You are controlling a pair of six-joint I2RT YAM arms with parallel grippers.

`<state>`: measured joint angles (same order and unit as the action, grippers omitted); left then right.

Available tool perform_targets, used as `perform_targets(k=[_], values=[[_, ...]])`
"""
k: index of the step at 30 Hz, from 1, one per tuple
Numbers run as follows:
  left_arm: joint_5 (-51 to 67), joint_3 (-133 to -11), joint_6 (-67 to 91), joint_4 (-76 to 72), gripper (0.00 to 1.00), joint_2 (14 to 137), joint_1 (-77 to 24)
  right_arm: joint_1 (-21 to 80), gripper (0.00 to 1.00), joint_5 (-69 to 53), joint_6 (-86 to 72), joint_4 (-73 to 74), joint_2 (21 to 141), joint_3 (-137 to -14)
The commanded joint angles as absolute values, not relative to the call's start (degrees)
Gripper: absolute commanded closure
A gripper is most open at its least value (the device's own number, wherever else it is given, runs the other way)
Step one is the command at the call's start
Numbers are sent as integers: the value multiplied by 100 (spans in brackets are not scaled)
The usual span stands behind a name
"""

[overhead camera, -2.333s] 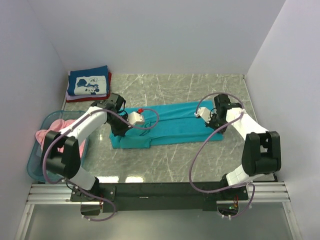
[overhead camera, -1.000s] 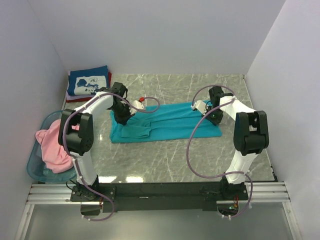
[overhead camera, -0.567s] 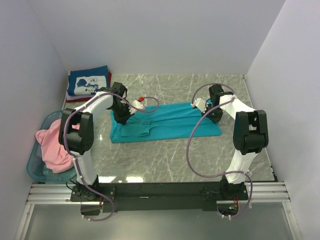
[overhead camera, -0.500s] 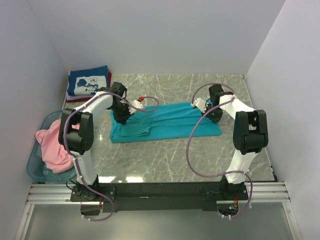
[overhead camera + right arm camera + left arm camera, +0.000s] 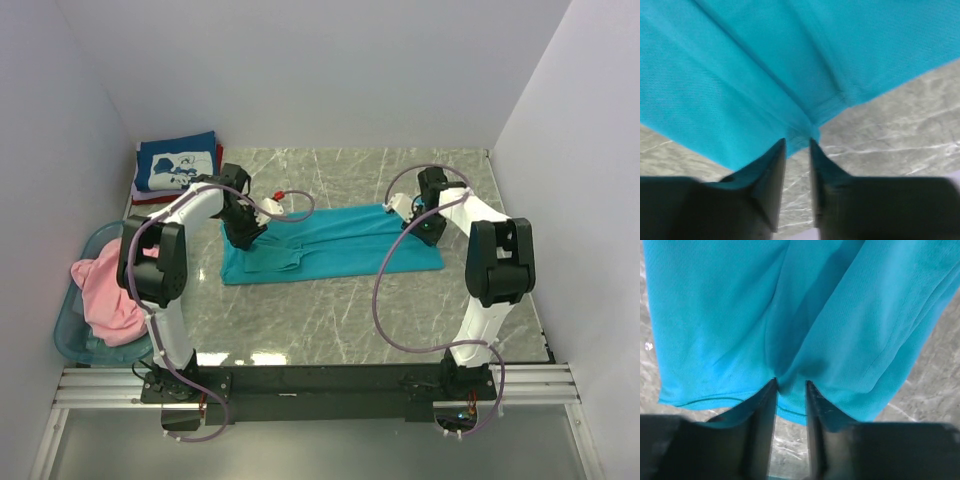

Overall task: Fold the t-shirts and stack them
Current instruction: Fold the tshirt

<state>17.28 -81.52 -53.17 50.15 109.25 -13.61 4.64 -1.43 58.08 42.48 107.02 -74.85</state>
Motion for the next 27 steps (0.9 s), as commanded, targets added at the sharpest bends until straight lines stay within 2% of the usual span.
perform_targets(k=[1,2,3,4,7,14,27], values=[[2020,-8393,-5072,5062,61,10776,-1108,229,61,-227,5450,4306,10662,-8058],[2117,-8411,-4915,5193,58,10714,-942,150,59,-342,5249,4620,10626,-8199],[2231,-8376,-4835,5247,50,10522,-845,28,57,-482,5117,4797,10600,-8479],[2380,-8324,-4756,5291,49,10407,-757,-156,54,-840,4837,4973,10530,-8595],[2785,-7903,-4265,5265,46,9907,-414,-544,53,-1491,4213,5694,10520,-8894],[3366,-6787,-3341,5037,46,9361,-18,-1160,53,-2346,3323,6013,10529,-8202],[3076,-5986,-2724,4289,43,9659,246,-1248,50,-1969,2593,5247,11047,-7770]])
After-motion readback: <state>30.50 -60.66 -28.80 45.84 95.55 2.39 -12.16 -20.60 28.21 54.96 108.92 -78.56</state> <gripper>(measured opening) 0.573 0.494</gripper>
